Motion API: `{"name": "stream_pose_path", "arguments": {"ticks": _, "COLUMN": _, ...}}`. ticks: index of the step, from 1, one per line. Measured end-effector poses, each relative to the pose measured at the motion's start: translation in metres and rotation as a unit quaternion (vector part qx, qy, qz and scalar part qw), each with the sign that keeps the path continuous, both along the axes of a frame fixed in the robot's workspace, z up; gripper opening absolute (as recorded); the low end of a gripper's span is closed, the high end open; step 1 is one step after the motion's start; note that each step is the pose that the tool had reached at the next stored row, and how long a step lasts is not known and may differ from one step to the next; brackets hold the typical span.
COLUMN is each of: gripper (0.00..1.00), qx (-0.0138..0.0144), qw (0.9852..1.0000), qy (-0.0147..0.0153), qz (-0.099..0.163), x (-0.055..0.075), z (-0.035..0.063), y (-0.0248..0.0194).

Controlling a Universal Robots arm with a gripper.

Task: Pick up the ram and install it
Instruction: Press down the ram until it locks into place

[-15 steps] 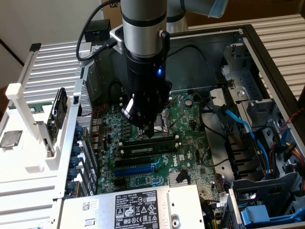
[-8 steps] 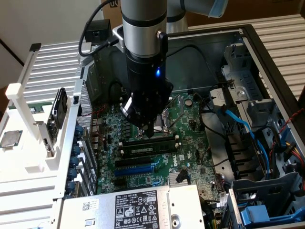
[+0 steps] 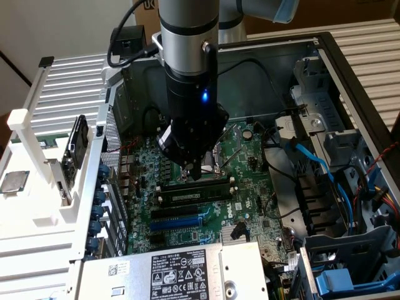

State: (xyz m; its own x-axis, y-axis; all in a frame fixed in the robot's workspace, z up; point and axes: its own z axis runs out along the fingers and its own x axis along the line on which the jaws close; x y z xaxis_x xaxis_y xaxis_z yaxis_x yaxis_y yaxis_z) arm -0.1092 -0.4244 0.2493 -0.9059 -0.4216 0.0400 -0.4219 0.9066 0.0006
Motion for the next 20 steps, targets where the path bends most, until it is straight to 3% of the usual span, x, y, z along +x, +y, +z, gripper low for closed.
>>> {"name": "stream_pose_path", "arguments": {"ticks": 5, "gripper": 0.1, "qx": -0.0016, "qw": 0.9995, "qy": 0.0001, "qz": -0.031, "x": 0.0, "z": 0.0001, "y": -0.0001}}
{"name": "stream_pose_path", "arguments": {"ticks": 10, "gripper": 0.1, "qx": -0.0053, "qw": 0.9981, "qy": -0.0001, "qz": -0.061, "x": 0.0, "z": 0.0, "y": 0.0}}
{"name": "stream_pose_path", "arguments": {"ticks": 20, "gripper": 0.1, "qx": -0.0139, "qw": 0.993, "qy": -0.0003, "qz": -0.117, "x": 0.0, "z": 0.0, "y": 0.0}}
